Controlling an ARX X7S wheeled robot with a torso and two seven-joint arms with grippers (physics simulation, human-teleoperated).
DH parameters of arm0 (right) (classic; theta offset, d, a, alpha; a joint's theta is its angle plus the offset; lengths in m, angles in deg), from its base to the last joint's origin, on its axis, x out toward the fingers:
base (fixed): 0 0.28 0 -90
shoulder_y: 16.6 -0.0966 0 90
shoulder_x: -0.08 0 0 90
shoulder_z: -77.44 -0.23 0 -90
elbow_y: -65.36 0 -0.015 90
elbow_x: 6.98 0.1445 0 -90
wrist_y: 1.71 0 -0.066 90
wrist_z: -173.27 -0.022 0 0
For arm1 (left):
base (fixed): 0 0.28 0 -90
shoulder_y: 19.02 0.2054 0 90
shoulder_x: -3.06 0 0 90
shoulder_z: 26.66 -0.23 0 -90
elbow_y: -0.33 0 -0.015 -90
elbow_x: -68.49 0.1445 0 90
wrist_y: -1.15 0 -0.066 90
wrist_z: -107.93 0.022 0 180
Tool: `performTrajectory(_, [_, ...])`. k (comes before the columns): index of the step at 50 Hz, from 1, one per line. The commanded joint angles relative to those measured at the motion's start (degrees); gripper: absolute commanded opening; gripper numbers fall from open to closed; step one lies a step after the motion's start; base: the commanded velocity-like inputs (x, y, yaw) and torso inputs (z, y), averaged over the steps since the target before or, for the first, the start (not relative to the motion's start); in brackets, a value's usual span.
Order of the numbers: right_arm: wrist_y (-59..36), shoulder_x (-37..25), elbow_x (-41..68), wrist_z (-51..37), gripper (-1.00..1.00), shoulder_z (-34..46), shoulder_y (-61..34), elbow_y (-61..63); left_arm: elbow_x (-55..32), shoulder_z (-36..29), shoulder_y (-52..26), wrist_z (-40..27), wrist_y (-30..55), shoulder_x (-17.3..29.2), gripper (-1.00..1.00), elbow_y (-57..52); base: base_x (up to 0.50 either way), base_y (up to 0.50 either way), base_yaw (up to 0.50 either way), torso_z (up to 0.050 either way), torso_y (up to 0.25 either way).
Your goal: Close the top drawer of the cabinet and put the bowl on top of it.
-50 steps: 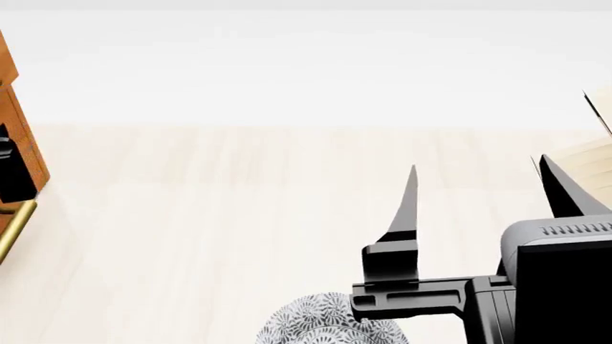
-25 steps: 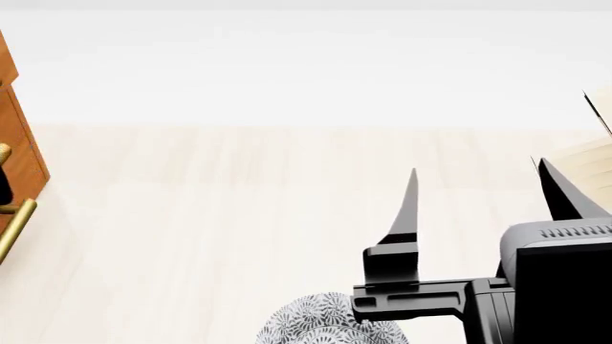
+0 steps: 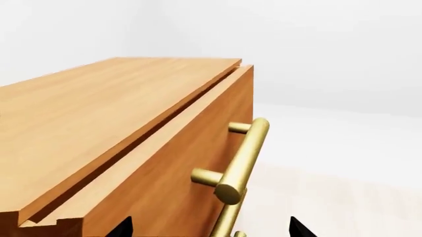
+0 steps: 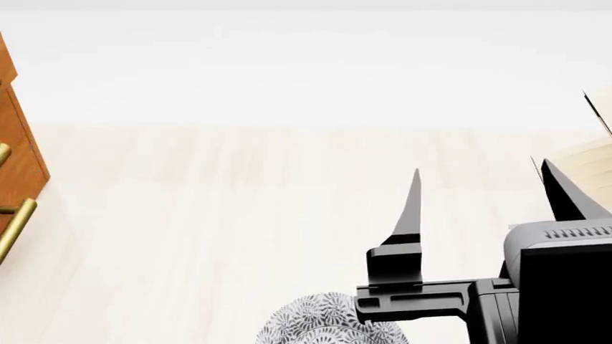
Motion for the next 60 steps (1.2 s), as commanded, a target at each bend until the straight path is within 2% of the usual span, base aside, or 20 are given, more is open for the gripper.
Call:
performTrajectory(1, [0.8,-0.6,0.0,0.0,1.0,0.0,0.6,0.0,1.0,-0.3,-0.3,0.2,-1.1,-0.1,1.0,2.9,0.0,0.0,0.0,0.0,0.0])
performTrajectory(60, [3.5,-1.9,-1.7,0.1,1.0,3.1,0.9,-1.2,2.0,2.6,-1.2,-1.5,-2.0,2.0,1.0,7.7,0.0,0.0,0.0,0.0,0.0])
